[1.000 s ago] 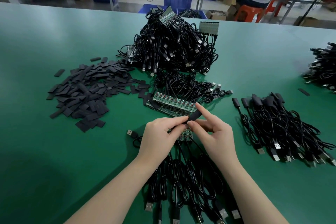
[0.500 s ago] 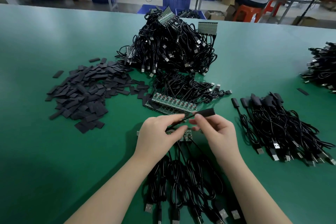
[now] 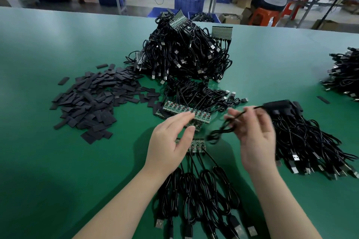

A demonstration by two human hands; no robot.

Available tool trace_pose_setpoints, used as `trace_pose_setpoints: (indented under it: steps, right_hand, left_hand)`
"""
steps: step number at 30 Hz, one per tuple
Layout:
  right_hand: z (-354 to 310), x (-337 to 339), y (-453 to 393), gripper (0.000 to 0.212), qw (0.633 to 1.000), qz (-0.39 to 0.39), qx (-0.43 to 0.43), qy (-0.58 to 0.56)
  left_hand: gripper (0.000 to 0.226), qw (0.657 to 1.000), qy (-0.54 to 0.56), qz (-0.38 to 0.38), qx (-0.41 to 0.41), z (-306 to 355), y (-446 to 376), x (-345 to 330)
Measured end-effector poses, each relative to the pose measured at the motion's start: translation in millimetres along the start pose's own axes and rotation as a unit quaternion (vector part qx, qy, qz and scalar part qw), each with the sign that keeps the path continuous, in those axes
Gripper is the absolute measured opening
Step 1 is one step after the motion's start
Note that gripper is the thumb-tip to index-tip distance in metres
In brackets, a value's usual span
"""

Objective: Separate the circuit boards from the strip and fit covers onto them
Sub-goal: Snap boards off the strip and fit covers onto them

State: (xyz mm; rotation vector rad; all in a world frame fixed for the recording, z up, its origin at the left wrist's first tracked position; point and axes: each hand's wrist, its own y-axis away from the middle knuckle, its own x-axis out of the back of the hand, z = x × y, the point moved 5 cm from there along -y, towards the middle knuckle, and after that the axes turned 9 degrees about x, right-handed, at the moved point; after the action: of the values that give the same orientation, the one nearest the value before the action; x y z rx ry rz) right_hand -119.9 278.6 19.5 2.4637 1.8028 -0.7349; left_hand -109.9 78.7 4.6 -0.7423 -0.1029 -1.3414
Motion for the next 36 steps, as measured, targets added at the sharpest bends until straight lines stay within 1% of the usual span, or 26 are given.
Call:
trace_pose_setpoints:
  steps: [1,2,3,4,5,6,7,8,9,11,12,13,14,15,16,18,19,20,22,23,24,25,29,32,34,36]
  right_hand:
    - [-8,11,-8,0.006,0.999,0.044,0.014,-0.021]
    - [-17,23,-15,0.006,0.996,0.079,0.035,-0.01]
    - [-25,34,-21,0.008,0.992,0.102,0.06,0.038]
    - [-34,45,-27,0.009,0.982,0.114,0.083,0.122]
    - [-41,53,-33,0.009,0.96,0.113,0.1,0.235]
    - [-45,61,-39,0.011,0.922,0.097,0.111,0.358]
    - [-46,67,-45,0.014,0.869,0.076,0.112,0.475]
    - [-45,73,-50,0.02,0.813,0.061,0.1,0.571]
    - [-42,77,-55,0.026,0.763,0.047,0.079,0.64]
    - [-35,78,-58,0.03,0.687,0.017,0.044,0.725]
    - [-34,75,-57,0.029,0.659,0.009,0.042,0.751]
    - [-35,70,-55,0.028,0.644,0.006,0.056,0.763]
    - [-36,63,-52,0.027,0.64,0.003,0.082,0.764]
    - [-38,53,-49,0.025,0.648,-0.009,0.11,0.754]
    - [-38,41,-44,0.024,0.664,-0.035,0.129,0.736]
    - [-31,12,-33,0.027,0.711,-0.134,0.114,0.681]
    - [-23,-3,-24,0.031,0.723,-0.199,0.086,0.656]
    - [-13,-16,-14,0.037,0.718,-0.266,0.05,0.642]
    - [9,-36,4,0.05,0.669,-0.372,-0.018,0.644]
    - [18,-41,10,0.052,0.644,-0.4,-0.037,0.651]
    - [26,-43,12,0.053,0.632,-0.412,-0.05,0.654]
    - [31,-43,13,0.053,0.638,-0.413,-0.061,0.647]
    - [41,-38,9,0.048,0.696,-0.401,-0.076,0.591]
    - [39,-35,8,0.041,0.771,-0.361,-0.051,0.523]
    - [39,-31,10,0.035,0.818,-0.331,-0.055,0.467]
    - [40,-25,11,0.024,0.858,-0.299,-0.076,0.411]
  left_hand:
    - [0.038,1.0,-0.001,0.016,0.007,-1,0,1]
    - [0.035,1.0,-0.002,0.026,0.015,-3,-1,2]
    - [0.032,0.999,-0.004,0.029,0.025,-5,-1,2]
    - [0.029,0.999,-0.004,0.028,0.037,-7,-2,2]
    - [0.026,0.999,-0.003,0.025,0.048,-9,-2,2]
    - [0.024,0.998,-0.003,0.025,0.058,-11,-2,2]
    - [0.024,0.998,-0.005,0.026,0.064,-12,-2,2]
    - [0.024,0.997,-0.008,0.029,0.069,-13,-3,2]
    - [0.024,0.997,-0.009,0.03,0.074,-13,-3,2]
    - [0.025,0.996,-0.009,0.034,0.083,-13,-3,3]
    - [0.025,0.996,-0.01,0.033,0.088,-14,-3,3]
    - [0.025,0.995,-0.012,0.03,0.095,-15,-3,2]
    - [0.026,0.994,-0.016,0.023,0.104,-16,-3,2]
    - [0.026,0.993,-0.024,0.013,0.112,-17,-3,1]
    - [0.027,0.992,-0.039,-0.001,0.118,-19,-3,0]
    - [0.027,0.989,-0.076,-0.035,0.12,-21,-3,-3]
    - [0.026,0.987,-0.09,-0.053,0.119,-22,-3,-5]
    - [0.026,0.985,-0.104,-0.071,0.115,-23,-3,-7]
    - [0.024,0.982,-0.137,-0.089,0.095,-22,-3,-10]
    - [0.023,0.981,-0.149,-0.089,0.084,-22,-3,-11]
    - [0.023,0.981,-0.155,-0.088,0.078,-21,-3,-11]
    - [0.025,0.98,-0.161,-0.091,0.077,-22,-3,-12]
    - [0.026,0.972,-0.184,-0.118,0.083,-23,-4,-14]
    - [0.029,0.978,-0.14,-0.124,0.095,-27,-4,-13]
    - [0.022,0.983,-0.079,-0.123,0.114,-30,-5,-12]
    - [0.014,0.984,-0.041,-0.122,0.121,-31,-5,-10]
